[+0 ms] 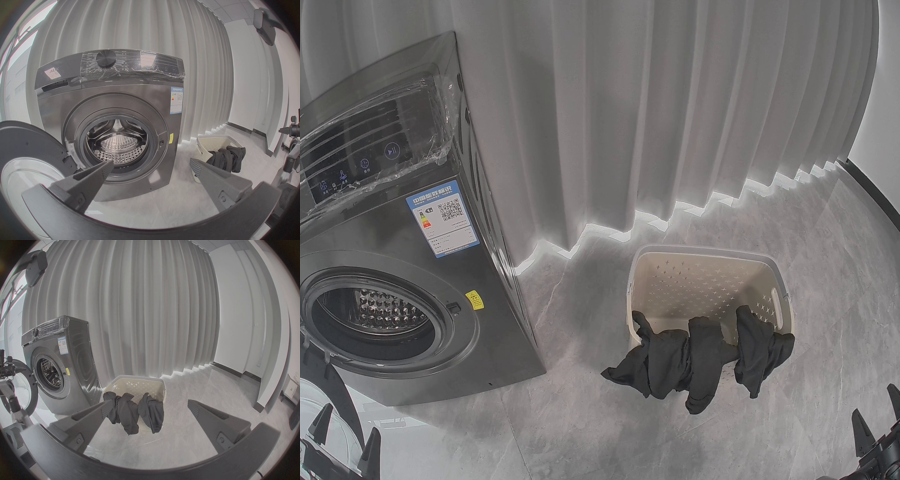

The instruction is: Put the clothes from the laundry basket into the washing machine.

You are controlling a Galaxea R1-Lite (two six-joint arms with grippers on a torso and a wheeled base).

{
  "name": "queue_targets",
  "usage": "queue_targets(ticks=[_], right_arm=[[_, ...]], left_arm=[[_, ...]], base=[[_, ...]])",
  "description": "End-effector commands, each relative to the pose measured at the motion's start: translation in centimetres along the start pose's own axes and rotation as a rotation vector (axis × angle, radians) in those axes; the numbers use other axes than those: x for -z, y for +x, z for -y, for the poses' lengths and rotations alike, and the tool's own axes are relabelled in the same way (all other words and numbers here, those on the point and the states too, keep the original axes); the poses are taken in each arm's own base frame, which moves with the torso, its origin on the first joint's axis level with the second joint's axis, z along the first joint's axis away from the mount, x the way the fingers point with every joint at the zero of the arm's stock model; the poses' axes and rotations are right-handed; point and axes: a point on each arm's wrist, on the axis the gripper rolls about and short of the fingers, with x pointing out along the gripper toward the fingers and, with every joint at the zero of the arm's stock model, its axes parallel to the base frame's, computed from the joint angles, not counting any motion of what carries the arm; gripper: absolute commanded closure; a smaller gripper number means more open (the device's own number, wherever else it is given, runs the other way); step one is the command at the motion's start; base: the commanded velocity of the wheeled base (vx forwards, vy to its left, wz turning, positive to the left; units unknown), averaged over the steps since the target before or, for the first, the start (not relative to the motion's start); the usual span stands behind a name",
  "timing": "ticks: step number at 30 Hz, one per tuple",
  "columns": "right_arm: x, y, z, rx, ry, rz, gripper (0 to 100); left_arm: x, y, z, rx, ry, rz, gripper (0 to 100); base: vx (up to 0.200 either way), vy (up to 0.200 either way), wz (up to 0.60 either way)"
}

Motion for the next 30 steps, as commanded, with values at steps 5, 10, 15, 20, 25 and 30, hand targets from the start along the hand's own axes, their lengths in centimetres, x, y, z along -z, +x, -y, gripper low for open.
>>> queue_targets(ticks=[5,10,15,20,25,30], right_arm=[[0.33,0.04,0.00,-0.001,-0.002,-0.004,0],[0.33,0.04,0.00,-0.001,-0.002,-0.004,0],[0.33,0.04,0.00,-0.001,-0.002,-0.004,0],[0.33,0.04,0.00,-0.001,-0.002,-0.004,0],[0.33,0.04,0.00,-0.001,-0.002,-0.004,0],[0.33,0.04,0.00,-0.001,-0.002,-0.004,0]], left_arm=[[0.53,-0.01,0.00,-0.001,0.000,0.000,0],[0.53,-0.01,0.00,-0.001,0.000,0.000,0],[0.53,-0.01,0.00,-0.001,0.000,0.000,0],[0.53,-0.01,0.00,-0.001,0.000,0.000,0],[0.53,-0.01,0.00,-0.001,0.000,0.000,0],[0.48,-0.02,0.00,-0.001,0.000,0.003,0]], base=[[0.000,0.000,-0.60],[0.000,0.000,-0.12],[0.000,0.000,0.00],[0.000,0.000,0.00],[0.000,0.000,0.00],[0.000,0.000,0.00]])
